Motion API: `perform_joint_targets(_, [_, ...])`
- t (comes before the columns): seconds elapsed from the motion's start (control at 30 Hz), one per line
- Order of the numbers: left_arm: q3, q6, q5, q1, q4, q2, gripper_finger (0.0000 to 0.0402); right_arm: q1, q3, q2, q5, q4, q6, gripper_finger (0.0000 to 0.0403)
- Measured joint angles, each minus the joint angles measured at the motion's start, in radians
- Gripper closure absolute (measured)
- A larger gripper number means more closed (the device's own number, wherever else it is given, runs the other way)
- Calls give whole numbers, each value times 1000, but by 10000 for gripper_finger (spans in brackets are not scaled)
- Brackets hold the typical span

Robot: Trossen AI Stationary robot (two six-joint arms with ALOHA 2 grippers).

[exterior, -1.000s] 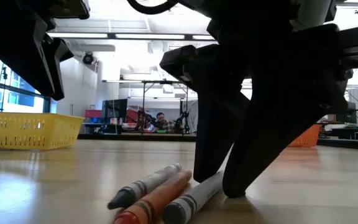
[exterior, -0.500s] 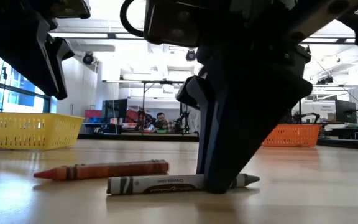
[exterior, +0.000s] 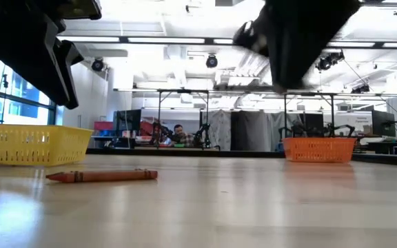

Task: Sort crayons
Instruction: Put the gray crayon into the orange bin

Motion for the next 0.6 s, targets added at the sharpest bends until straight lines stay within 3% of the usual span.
perform_joint_targets(0.33, [0,0,-38,1,30,0,291,-122,0,-358,376,-435,0,402])
perform_joint_targets(0.6, [0,1,-81,1,31,0,291,-389,-86,-681,433,-459,-21,402])
